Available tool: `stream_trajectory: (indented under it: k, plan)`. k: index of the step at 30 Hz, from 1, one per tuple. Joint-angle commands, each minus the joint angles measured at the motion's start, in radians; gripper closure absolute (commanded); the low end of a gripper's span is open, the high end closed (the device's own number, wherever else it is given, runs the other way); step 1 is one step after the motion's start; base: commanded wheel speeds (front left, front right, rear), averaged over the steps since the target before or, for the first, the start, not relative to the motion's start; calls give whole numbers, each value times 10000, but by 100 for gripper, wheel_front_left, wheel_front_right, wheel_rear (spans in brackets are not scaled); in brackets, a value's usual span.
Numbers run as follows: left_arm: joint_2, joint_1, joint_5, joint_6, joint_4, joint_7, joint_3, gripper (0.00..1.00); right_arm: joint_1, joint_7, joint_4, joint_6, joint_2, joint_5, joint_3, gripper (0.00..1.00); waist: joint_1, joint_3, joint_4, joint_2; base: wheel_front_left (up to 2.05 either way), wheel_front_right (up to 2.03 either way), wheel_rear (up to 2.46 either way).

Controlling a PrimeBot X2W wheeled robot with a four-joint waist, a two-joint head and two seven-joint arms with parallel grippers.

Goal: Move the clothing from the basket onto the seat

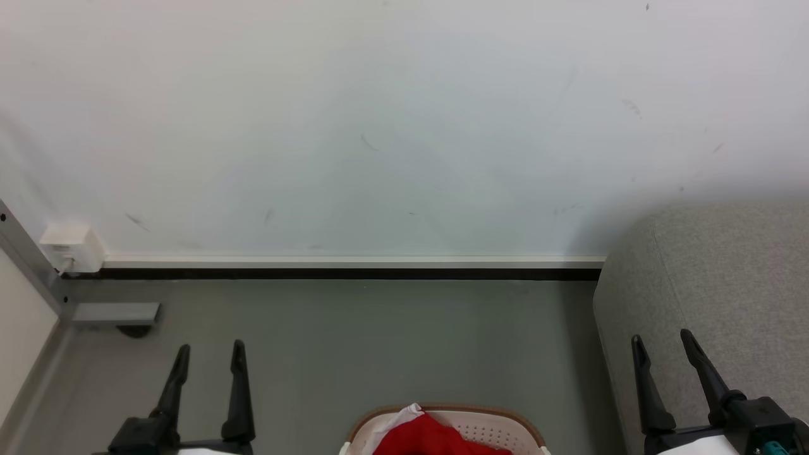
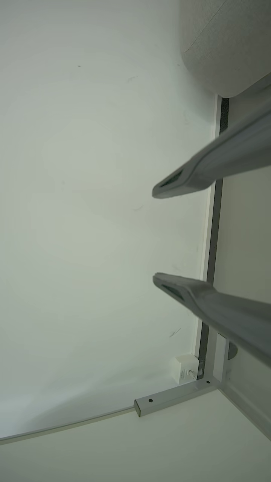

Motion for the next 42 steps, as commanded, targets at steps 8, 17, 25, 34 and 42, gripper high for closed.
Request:
stream_trajectory:
  k: [8, 17, 25, 34, 42]
  plan:
    - [30, 30, -56, -47, 102, -7, -16, 0, -21, -70, 38, -21, -6, 40, 74, 0, 0, 0, -62, 0, 0, 0, 0]
    - [30, -42, -86, -152, 207, -7, -46, 0, -132, -69, 5, -21, -7, 226, 160, 0, 0, 117, -381, 0, 0, 0, 0]
    - [31, -308, -225, -385, 323, -7, -129, 0, -324, -69, -222, -21, -7, 1002, 345, 0, 0, 564, -852, 0, 0, 0, 0]
    - [34, -1381, -76, -730, 507, -6, -458, 0, -1303, -56, -827, -21, -9, 1328, 471, 0, 0, 2372, -1291, 0, 0, 0, 0]
    - [62, -2598, 145, -1203, 1540, -6, -778, 0, -2160, -47, -1548, -21, -9, 1328, 176, 0, 0, 3792, -1649, 0, 0, 0, 0]
